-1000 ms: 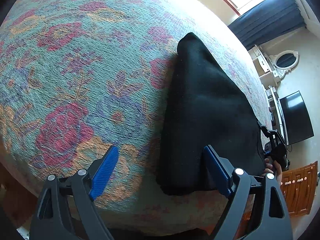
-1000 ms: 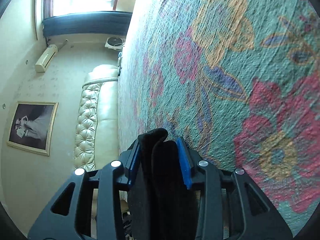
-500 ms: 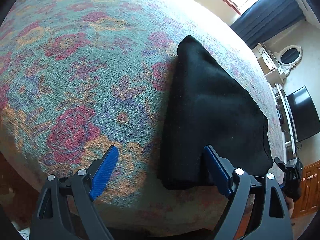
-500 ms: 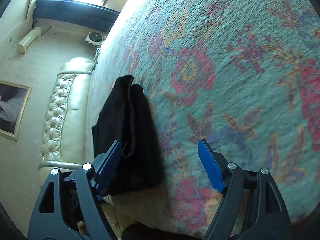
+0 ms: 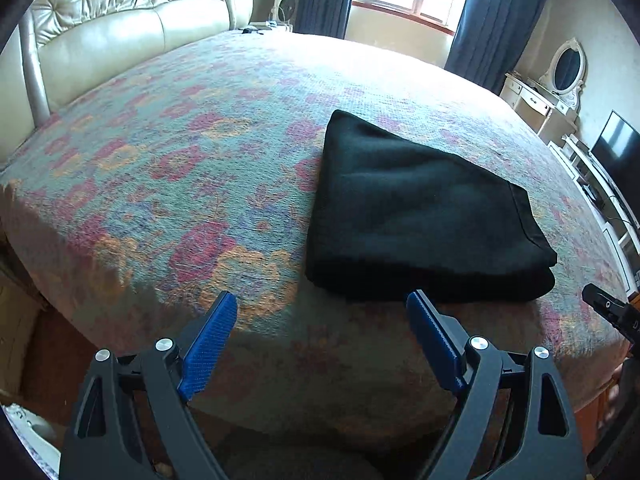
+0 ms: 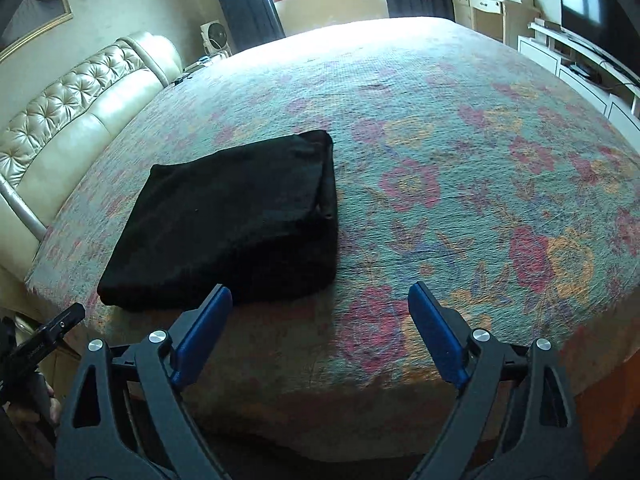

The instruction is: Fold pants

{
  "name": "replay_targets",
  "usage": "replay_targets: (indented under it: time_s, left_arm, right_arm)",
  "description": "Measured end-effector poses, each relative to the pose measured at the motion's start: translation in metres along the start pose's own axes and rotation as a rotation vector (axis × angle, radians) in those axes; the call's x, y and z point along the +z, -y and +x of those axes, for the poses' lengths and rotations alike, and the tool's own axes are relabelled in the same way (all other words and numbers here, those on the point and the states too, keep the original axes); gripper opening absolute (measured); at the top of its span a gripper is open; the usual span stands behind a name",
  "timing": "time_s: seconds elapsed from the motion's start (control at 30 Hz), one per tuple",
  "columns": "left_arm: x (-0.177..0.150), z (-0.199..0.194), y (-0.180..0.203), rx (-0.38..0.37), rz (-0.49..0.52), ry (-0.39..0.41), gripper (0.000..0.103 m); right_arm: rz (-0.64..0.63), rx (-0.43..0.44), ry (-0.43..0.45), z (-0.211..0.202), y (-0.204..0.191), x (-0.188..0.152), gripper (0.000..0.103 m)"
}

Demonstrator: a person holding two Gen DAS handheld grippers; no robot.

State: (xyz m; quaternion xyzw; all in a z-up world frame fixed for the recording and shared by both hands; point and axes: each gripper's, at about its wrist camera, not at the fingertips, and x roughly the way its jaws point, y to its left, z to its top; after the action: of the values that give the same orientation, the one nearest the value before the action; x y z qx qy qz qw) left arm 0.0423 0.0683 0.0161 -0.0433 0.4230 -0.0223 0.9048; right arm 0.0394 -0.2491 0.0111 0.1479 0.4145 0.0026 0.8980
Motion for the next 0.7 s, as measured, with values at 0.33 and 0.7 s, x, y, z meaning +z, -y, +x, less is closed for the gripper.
replay_targets:
  time_s: [0.33,0.7]
  left_arm:
    - [-0.006,-0.004,0.015,0.012,0.05,0.039,0.085]
    - [-0.015,-0.004,0.019,0.041,0.061,0.034,0.085]
  right_arm:
    - [-0.135,-0.026,0.066,-0.005,-0.031,-0.013,0.09]
    - [-0.135,-0.035,0.046,0.009,-0.026,-0.017,0.09]
